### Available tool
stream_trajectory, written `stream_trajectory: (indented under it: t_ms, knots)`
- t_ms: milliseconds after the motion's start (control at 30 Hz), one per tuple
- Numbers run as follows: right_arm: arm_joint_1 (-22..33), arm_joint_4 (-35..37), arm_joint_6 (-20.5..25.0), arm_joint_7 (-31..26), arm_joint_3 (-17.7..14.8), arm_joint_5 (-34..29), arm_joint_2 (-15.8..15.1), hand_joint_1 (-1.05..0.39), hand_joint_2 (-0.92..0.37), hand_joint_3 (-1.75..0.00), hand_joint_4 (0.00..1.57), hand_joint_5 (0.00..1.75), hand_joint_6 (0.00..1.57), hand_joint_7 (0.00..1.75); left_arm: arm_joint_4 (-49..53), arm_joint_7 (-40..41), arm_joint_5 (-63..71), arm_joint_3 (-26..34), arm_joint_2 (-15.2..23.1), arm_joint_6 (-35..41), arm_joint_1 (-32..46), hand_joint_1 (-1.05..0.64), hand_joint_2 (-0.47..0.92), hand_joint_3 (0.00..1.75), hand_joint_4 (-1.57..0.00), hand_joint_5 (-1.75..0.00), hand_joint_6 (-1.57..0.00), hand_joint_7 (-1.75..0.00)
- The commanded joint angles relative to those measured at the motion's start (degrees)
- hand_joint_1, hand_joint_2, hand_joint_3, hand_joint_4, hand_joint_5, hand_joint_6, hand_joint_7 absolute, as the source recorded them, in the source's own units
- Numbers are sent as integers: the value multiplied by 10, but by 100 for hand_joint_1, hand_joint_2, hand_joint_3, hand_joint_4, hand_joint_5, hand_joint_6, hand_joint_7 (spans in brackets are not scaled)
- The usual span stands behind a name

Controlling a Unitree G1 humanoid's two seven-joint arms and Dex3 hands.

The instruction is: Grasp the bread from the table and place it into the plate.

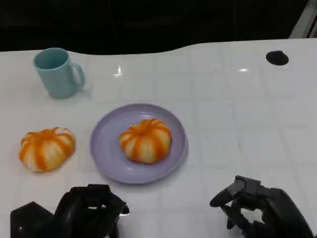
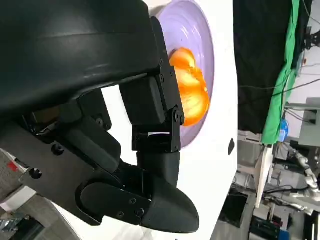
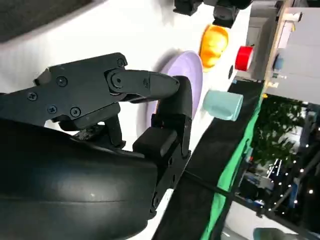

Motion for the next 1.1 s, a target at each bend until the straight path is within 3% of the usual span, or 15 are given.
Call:
stream_trajectory:
  t_ms: [33,500,1100]
  knots:
    - [11,-10,2,7,-18,6,4,-35,-92,-42,70,170,67,129,1,0,-5,6,9,-3,5,-105,65,38,-157,-122,-147,-65]
    - [11,5,9,12,-36,2,34,-40,-92,-42,68,175,66,136,4,-1,-6,5,15,-4,4,-105,65,39,-157,-122,-148,-64]
    - [8,11,19,32,-51,12,53,-41,-92,-39,69,174,69,130,15,-3,-8,7,18,-6,-3,-105,65,40,-157,-122,-148,-64]
